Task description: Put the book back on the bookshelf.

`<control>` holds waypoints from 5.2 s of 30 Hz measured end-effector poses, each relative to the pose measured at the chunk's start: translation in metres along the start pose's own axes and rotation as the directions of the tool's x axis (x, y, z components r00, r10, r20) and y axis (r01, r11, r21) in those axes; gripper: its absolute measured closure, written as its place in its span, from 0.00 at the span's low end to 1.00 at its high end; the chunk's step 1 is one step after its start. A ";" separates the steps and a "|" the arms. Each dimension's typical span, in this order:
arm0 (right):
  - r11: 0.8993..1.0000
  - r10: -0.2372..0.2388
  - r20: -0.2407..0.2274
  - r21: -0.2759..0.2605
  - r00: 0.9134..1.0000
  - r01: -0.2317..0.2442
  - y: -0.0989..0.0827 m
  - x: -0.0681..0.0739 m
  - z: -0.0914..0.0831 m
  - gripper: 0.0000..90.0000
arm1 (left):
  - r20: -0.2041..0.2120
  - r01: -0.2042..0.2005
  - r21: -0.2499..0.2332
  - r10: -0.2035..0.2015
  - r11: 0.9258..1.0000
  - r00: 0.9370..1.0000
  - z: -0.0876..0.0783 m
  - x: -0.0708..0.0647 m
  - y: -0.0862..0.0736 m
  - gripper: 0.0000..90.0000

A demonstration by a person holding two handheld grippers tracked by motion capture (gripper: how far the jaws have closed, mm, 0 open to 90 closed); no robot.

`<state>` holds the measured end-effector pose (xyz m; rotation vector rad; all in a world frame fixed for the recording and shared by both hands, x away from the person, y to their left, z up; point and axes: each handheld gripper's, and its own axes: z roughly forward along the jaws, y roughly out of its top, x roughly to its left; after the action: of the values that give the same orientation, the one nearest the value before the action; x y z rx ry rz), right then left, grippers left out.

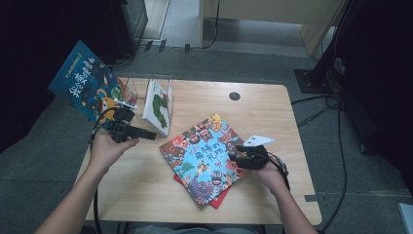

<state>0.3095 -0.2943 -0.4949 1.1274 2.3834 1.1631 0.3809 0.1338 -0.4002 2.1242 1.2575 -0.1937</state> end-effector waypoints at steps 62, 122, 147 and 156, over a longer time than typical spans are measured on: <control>0.987 0.133 0.078 0.081 0.988 -0.139 -0.054 -0.012 -0.057 1.00 | -0.053 -0.123 0.022 0.124 0.992 0.991 0.076 0.004 -0.024 0.54; 0.970 0.242 0.133 -0.002 0.961 -0.244 -0.040 -0.048 -0.036 0.99 | 0.034 -0.048 0.093 0.045 0.995 0.998 0.089 -0.007 -0.044 0.59; 0.965 0.260 0.148 -0.006 0.954 -0.262 -0.022 -0.061 -0.017 1.00 | 0.092 -0.012 0.103 0.002 0.995 0.996 0.075 -0.019 -0.075 0.84; 0.967 0.255 0.146 -0.008 0.956 -0.256 -0.018 -0.062 -0.013 1.00 | 0.097 0.016 0.081 -0.024 0.997 0.995 0.072 -0.016 -0.074 0.79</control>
<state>0.3340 -0.3539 -0.5064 1.5057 2.1847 1.1003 0.3249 0.1026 -0.4830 2.1423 1.2326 -0.3582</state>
